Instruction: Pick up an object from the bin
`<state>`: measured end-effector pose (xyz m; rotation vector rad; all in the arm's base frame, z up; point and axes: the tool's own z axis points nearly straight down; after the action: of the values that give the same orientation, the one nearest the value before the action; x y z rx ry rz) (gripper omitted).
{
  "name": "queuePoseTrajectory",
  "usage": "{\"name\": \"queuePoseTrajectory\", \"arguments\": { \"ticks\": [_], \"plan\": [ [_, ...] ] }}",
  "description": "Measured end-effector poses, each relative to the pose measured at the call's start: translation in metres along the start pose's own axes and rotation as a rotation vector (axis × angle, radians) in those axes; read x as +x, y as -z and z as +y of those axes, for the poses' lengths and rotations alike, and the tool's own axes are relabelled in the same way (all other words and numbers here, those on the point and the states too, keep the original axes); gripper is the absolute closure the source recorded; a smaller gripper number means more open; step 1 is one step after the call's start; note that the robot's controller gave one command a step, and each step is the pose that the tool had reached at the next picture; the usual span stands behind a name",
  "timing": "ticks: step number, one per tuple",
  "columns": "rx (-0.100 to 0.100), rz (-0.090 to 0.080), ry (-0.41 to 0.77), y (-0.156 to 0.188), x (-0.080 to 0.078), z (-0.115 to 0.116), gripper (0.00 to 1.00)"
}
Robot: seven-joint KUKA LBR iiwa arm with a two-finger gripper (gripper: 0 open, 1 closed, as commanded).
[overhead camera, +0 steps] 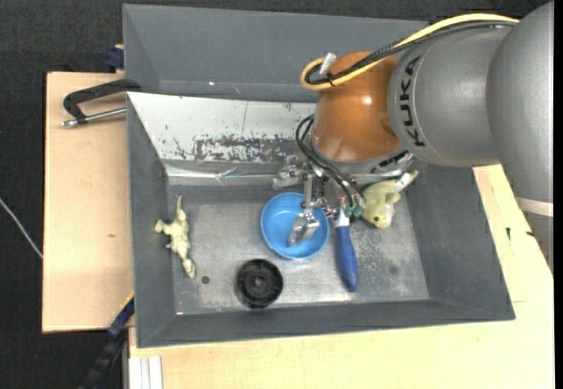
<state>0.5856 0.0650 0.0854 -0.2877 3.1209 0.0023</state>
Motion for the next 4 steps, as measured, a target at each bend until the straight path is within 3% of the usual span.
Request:
{"name": "queuePoseTrajectory", "arguments": {
  "ticks": [1, 4],
  "plan": [
    [0.0, 0.001, 0.411, -0.0091, -0.0065, 0.0198, 0.0],
    [-0.002, 0.0, 0.405, -0.005, -0.0116, 0.0228, 0.0]
  ]
}}
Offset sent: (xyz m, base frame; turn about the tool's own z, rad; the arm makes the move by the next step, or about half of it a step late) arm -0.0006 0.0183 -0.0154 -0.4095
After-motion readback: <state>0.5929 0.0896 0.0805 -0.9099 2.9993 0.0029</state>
